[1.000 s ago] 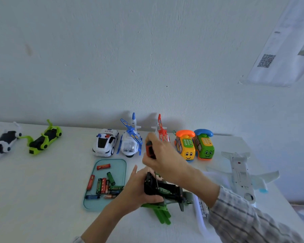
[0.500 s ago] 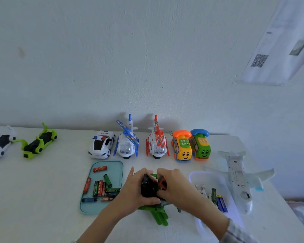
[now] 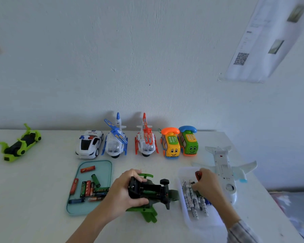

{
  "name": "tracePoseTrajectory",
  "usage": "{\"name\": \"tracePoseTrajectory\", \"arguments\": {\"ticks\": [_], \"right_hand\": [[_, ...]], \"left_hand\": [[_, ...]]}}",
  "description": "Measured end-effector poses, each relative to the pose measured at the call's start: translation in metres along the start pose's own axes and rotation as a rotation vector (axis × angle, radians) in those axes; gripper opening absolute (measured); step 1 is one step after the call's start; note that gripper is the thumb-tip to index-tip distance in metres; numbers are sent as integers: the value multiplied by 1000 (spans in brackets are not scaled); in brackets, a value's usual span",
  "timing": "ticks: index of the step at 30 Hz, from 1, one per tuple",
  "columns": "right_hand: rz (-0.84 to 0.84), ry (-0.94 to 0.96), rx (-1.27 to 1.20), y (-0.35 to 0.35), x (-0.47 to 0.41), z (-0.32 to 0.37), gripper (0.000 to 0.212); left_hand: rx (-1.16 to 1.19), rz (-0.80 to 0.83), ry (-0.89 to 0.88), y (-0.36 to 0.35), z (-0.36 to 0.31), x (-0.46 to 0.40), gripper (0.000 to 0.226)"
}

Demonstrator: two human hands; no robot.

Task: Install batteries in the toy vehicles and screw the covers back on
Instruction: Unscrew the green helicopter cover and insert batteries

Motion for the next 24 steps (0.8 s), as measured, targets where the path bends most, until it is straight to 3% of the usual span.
{"name": "tracePoseTrajectory", "arguments": {"ticks": [5, 10, 14, 24], "right_hand": [[-167, 88, -59, 17, 8, 10, 30], [-452, 372, -330, 70, 69, 73, 40], [-355, 513, -688, 62, 96, 105, 37], [-345, 746, -474, 16, 90, 131, 37]], "left_hand": [[-23, -14, -19, 1, 1, 1, 53], [-58, -54, -11, 1, 1, 2, 52], [-93, -105, -10, 0, 0, 0, 50], [-90, -108, -4, -1, 0, 0, 53]]}}
Point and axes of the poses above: each hand's wrist, its own x-axis away from the middle knuckle, its own y-axis out of the back of the hand, z = x × y, the point moved 6 cm from there along -x, towards the middle knuckle, and after that the axes turned 2 degrees about -y, right-handed, at the moved point
